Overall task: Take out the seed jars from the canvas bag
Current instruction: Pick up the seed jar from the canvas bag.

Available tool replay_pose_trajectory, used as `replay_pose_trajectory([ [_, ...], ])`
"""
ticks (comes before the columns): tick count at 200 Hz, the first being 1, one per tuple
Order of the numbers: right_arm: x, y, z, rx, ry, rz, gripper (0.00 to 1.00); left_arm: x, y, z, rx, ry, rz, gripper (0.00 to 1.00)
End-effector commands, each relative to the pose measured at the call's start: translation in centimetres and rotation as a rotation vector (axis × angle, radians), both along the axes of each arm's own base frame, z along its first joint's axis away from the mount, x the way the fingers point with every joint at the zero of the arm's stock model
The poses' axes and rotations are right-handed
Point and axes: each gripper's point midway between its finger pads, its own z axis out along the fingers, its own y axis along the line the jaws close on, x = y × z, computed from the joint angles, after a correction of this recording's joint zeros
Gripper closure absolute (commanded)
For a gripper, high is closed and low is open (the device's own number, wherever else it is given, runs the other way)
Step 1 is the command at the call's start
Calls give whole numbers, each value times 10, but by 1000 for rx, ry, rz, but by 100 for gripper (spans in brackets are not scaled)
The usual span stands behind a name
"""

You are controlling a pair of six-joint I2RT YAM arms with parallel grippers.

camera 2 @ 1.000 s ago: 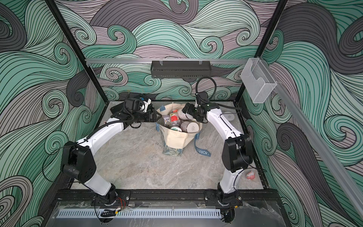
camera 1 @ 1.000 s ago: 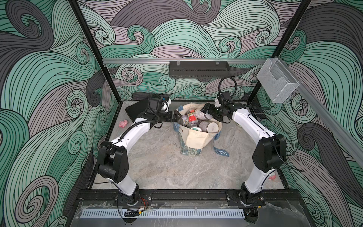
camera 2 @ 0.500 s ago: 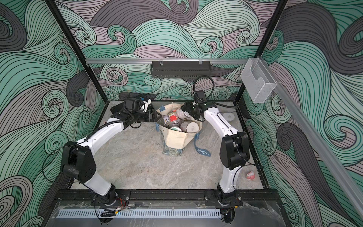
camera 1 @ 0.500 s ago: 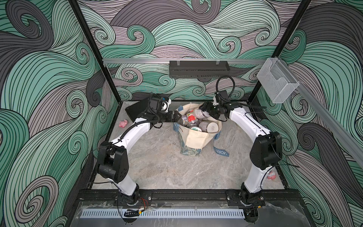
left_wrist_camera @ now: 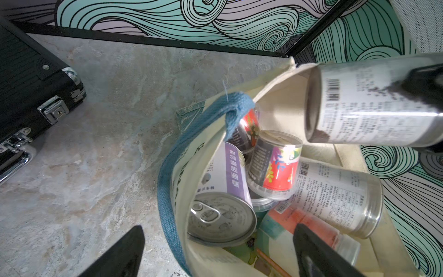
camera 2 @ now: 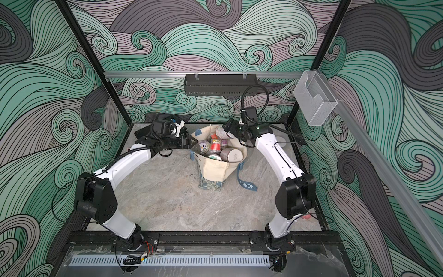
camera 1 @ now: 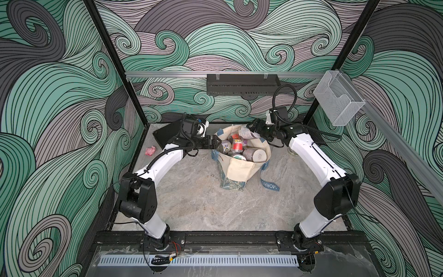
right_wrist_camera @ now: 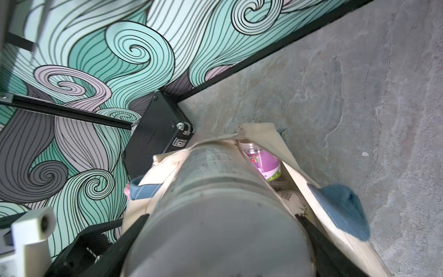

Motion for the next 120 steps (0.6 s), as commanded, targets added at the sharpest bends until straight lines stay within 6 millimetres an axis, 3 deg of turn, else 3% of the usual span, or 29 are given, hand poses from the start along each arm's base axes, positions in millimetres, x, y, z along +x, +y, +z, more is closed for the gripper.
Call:
replay_pose_trajectory([
  [1, -13, -12, 22, -47, -73, -3, 21, 3, -4, 18, -17, -41, -11, 5],
  [33, -39, -43, 30, -115, -88, -39, 21, 3, -4, 20, -20, -43, -11, 5],
  [65, -61, -94, 32, -164, -85, -121, 21, 3, -4, 21, -20, -45, -11, 5],
  [93, -80, -148, 23, -210, -60, -229, 21, 3, -4, 20, -16, -45, -10, 5],
  [120, -98, -194, 1, -325, 14, -343, 21, 3, -3, 19, -11, -46, -8, 5],
])
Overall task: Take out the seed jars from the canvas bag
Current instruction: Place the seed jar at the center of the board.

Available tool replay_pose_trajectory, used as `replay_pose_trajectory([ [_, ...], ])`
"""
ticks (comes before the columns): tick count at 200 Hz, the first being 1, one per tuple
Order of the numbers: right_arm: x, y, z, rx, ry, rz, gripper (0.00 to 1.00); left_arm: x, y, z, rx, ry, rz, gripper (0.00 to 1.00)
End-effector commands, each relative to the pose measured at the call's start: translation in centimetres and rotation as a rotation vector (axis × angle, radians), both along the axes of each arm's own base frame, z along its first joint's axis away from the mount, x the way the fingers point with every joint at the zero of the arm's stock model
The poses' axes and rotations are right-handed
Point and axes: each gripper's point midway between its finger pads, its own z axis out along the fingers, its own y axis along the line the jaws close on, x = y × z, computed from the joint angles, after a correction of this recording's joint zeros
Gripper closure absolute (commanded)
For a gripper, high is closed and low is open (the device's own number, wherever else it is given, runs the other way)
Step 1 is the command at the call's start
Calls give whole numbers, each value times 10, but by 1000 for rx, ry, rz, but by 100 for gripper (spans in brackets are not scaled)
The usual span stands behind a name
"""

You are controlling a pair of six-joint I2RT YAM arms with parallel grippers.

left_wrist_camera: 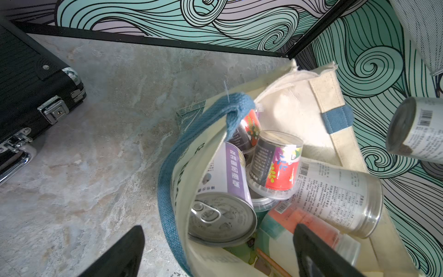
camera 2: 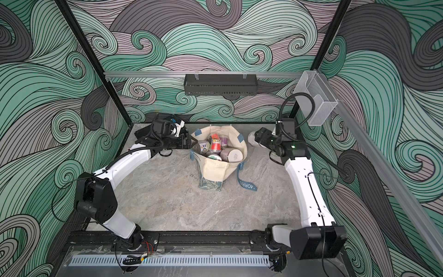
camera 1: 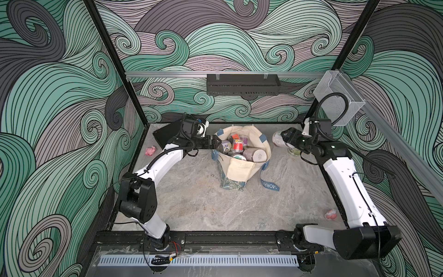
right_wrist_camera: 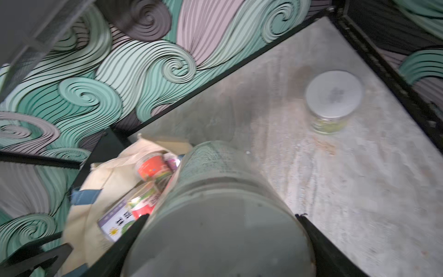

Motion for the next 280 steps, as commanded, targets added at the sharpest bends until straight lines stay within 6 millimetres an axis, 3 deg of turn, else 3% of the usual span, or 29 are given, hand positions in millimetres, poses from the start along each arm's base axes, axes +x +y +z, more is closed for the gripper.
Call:
replay_pose_trajectory([
  [1, -16, -33, -14, -116, 55, -75, 21, 3, -3, 19, -12, -45, -8, 5],
  [37, -25, -75, -58, -181, 184, -227, 21, 3, -4, 18, -11, -42, -10, 5],
  [69, -14, -101, -87, -241, 273, -337, 20, 3, -3, 19, -13, -44, -11, 5],
  [159, 31, -132, -140, -235, 388, -416, 19, 5, 0, 23, -26, -49, -3, 5],
  [175, 39, -135, -143, -234, 391, -409, 13, 5, 0, 24, -29, -50, -2, 5],
  [187, 43, -136, -144, -230, 397, -404, 1, 4, 0, 24, -30, -49, -3, 5],
  [240, 29, -134, -126, -212, 382, -393, 1, 4, 0, 26, -35, -51, -2, 5],
  [257, 22, -121, -109, -172, 335, -353, 1, 3, 1, 30, -36, -59, 0, 5],
  [280, 14, -81, -77, -92, 233, -213, 1, 2, 3, 39, -41, -85, 10, 5],
])
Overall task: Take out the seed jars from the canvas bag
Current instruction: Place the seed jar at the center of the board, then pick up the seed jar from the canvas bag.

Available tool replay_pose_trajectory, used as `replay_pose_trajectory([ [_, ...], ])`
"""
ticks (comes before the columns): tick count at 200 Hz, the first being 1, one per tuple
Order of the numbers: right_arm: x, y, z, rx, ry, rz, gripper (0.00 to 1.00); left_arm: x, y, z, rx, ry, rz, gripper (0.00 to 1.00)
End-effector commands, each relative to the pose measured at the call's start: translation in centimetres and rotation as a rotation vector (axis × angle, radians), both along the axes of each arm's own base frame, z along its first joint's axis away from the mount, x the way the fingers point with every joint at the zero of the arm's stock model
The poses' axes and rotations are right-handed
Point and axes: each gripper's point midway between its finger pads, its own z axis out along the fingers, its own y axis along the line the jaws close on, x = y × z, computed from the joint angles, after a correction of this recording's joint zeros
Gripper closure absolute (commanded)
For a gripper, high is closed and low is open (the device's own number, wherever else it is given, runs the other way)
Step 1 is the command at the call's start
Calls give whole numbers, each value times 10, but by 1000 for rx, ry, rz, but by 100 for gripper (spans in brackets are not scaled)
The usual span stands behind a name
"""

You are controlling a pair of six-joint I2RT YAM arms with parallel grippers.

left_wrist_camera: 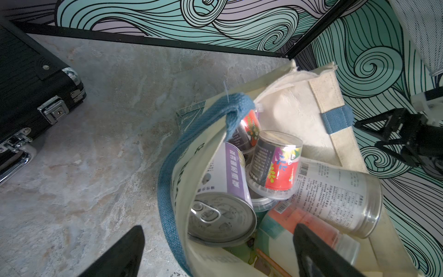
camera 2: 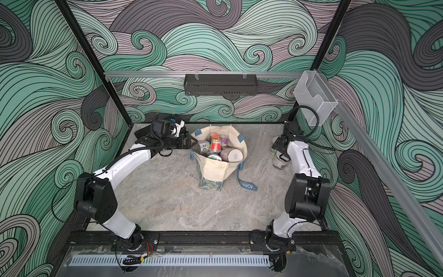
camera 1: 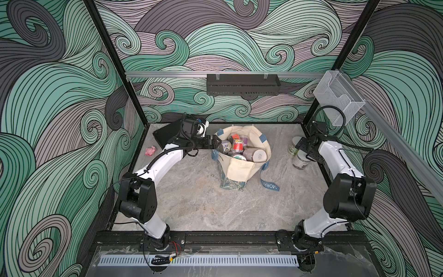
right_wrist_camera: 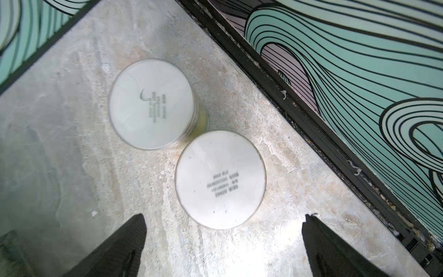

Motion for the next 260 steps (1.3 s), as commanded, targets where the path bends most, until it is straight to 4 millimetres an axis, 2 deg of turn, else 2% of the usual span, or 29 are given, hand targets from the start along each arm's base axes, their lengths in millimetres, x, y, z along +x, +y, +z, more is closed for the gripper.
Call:
replay_pose_trajectory([
  [1, -12, 42, 40, 90, -112, 145, 1, 1, 2, 37, -39, -81, 8, 5],
  [49, -30, 181, 102, 338, -284, 633, 1, -6, 8, 59, -57, -149, 33, 5],
  [70, -36, 224, 109, 420, -275, 773, 1, -4, 6, 54, -55, -130, 27, 5],
  [92, -42, 253, 104, 433, -235, 869, 1, 0, 4, 40, -37, -88, 24, 5],
  [122, -43, 268, 88, 417, -156, 918, 2, 4, 1, 21, -22, -28, 21, 5],
  [144, -44, 274, 75, 388, -95, 937, 3, 5, -1, 16, -18, -5, 15, 5],
  [191, -49, 272, 42, 288, 39, 927, 3, 7, -3, 8, -18, 25, 9, 5],
  [219, -55, 279, 29, 253, 92, 946, 3, 7, -4, 6, -22, 32, 7, 5],
  [242, -57, 282, 26, 222, 107, 954, 4, 7, -4, 7, -23, 30, 7, 5],
  [260, -54, 277, 34, 188, 88, 935, 4, 7, -4, 7, -23, 31, 7, 5],
])
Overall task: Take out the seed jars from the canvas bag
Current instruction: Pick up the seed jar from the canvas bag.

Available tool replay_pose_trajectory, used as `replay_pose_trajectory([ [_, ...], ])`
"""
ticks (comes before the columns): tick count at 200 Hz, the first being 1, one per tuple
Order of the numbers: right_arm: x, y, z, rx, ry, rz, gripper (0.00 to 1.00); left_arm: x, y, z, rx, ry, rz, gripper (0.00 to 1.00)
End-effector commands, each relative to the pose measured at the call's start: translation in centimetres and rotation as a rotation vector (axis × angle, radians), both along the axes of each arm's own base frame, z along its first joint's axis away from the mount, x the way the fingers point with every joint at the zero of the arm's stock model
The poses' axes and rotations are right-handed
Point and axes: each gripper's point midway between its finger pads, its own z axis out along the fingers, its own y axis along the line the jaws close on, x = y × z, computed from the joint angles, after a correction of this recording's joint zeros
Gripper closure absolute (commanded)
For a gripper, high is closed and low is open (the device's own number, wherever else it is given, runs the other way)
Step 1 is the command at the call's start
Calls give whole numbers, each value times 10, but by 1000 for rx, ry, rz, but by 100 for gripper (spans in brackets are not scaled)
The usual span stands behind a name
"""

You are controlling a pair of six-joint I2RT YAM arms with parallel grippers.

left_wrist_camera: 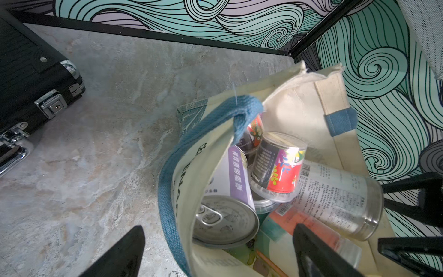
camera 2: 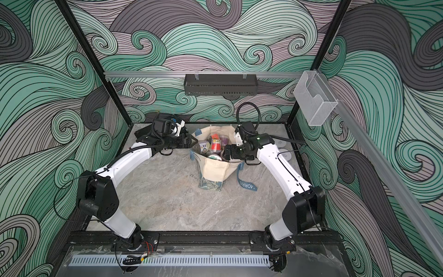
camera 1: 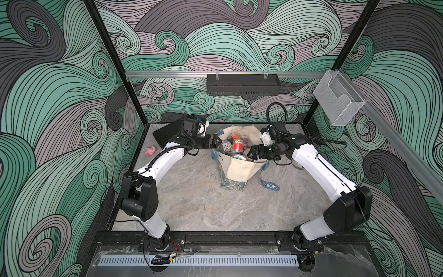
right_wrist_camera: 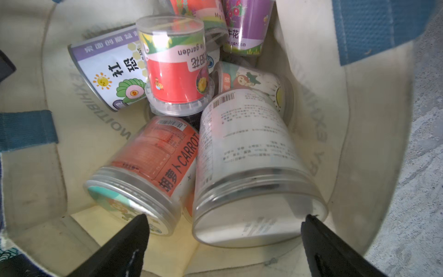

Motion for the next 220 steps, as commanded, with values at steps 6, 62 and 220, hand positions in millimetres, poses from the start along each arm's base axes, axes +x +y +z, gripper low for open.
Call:
replay_pose_trajectory([
  [6, 3, -7, 9, -59, -33, -20, 4, 3, -3, 12, -20, -9, -7, 5],
  [62, 22, -22, 37, -120, -146, -92, 1, 4, -4, 12, -26, -9, -10, 5],
  [220, -4, 15, -31, -93, 68, 0, 5, 4, -4, 11, -25, -8, -11, 5],
])
